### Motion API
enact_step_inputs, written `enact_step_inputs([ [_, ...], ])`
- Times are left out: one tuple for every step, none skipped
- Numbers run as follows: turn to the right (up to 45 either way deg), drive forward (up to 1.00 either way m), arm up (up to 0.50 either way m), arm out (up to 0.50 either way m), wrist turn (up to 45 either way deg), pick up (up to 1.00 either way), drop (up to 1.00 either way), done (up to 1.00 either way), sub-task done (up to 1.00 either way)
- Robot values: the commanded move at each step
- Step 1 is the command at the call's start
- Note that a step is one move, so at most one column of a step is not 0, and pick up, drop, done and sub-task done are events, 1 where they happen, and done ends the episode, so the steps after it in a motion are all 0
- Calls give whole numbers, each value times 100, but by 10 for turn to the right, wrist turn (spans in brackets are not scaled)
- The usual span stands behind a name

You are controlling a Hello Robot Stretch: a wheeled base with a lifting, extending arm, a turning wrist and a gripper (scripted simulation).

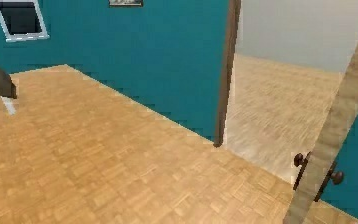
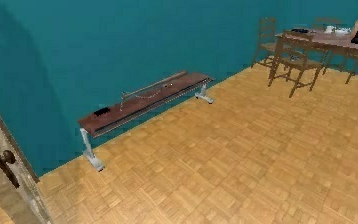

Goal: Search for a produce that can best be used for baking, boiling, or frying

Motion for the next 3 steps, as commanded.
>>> enact_step_inputs([
  [-150,0,0,0,0,0,0,0,0],
  [0,50,0,0,0,0,0,0,0],
  [330,0,0,0,0,0,0,0,0],
])
